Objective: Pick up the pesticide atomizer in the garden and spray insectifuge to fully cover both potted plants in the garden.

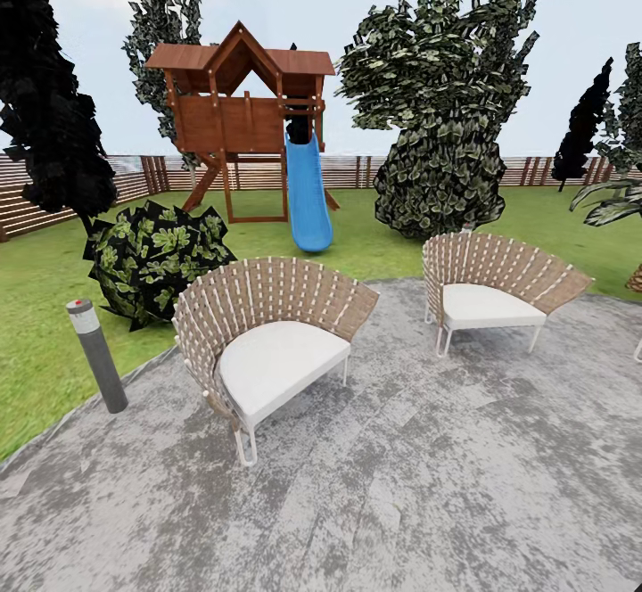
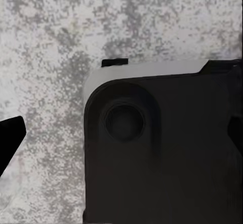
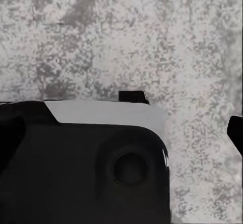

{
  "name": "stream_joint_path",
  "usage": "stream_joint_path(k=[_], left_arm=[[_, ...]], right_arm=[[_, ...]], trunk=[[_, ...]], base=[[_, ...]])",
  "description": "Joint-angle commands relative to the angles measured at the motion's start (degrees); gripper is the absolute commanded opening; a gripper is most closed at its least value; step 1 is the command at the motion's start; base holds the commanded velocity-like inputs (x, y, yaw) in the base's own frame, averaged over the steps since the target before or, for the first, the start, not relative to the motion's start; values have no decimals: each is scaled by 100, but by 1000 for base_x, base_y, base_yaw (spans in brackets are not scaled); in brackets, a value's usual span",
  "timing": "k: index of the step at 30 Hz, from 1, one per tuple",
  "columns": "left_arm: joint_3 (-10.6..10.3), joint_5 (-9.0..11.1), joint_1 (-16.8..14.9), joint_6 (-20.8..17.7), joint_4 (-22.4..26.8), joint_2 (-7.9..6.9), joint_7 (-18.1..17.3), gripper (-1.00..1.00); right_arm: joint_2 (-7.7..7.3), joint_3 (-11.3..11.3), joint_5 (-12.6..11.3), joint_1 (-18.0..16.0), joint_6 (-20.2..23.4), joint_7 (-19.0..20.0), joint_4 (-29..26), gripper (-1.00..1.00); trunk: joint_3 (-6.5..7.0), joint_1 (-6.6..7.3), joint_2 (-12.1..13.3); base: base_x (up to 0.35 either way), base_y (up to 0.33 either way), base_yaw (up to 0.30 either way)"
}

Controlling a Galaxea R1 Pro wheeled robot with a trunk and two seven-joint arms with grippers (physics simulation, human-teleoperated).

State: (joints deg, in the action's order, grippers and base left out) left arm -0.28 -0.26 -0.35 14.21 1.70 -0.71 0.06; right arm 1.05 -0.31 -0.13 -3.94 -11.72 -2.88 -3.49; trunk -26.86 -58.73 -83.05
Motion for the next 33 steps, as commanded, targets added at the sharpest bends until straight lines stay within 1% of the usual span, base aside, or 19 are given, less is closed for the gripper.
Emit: stream_joint_path(k=[1, 2, 3, 6, 12, 17, 20, 23, 27, 33], left_arm=[[-5, -10, -17, 102, 3, -8, 1, 100], [-5, -11, -26, 110, 16, -17, 2, 100], [-6, -14, -47, 124, 59, -40, 2, 100], [-2, 5, -80, 138, 369, -103, 3, 100], [1, -5, -95, 143, 1031, -119, 3, 100], [-6, -30, -98, 143, 1492, -128, -9, 100], [-7, -34, -104, 142, 1874, -126, -13, 100], [-12, -35, -116, 137, 2169, -120, -14, 100], [-9, -30, -167, 141, 2316, -132, -6, 100], [24, 0, -246, 143, 2261, -156, 3, 100]], right_arm=[[-36, -5, -4, -2, -125, -35, -60, 100], [-61, -7, -4, -2, -158, -41, -89, 100], [-115, -9, -4, -2, -209, -49, -147, 100], [-275, -12, -8, -2, -298, -60, -449, 100], [-410, -18, -11, -2, -330, -63, -1085, 100], [-434, -21, -10, -2, -439, -57, -1552, 100], [-442, -21, -6, -2, -791, -55, -1813, 100], [-446, -21, -5, -2, -998, -55, -1942, 100], [-444, -21, -6, -2, -1083, -55, -1997, 100], [-439, -29, -7, -2, -1116, -54, -2094, 100]], trunk=[[-7, 0, -3], [-7, 0, -3], [-7, 0, -3], [-7, 0, -3], [-7, 0, -3], [-7, 0, -3], [-7, 0, -3], [-7, 0, -3], [-7, 0, -3], [-7, 0, -3]], base=[[0, 0, 0], [0, 0, 0], [0, 0, 0], [0, 0, 0], [0, 0, 0], [0, 0, 0], [-7, 3, 0], [-139, 53, 0], [-263, 103, 0], [-276, 179, 0]])
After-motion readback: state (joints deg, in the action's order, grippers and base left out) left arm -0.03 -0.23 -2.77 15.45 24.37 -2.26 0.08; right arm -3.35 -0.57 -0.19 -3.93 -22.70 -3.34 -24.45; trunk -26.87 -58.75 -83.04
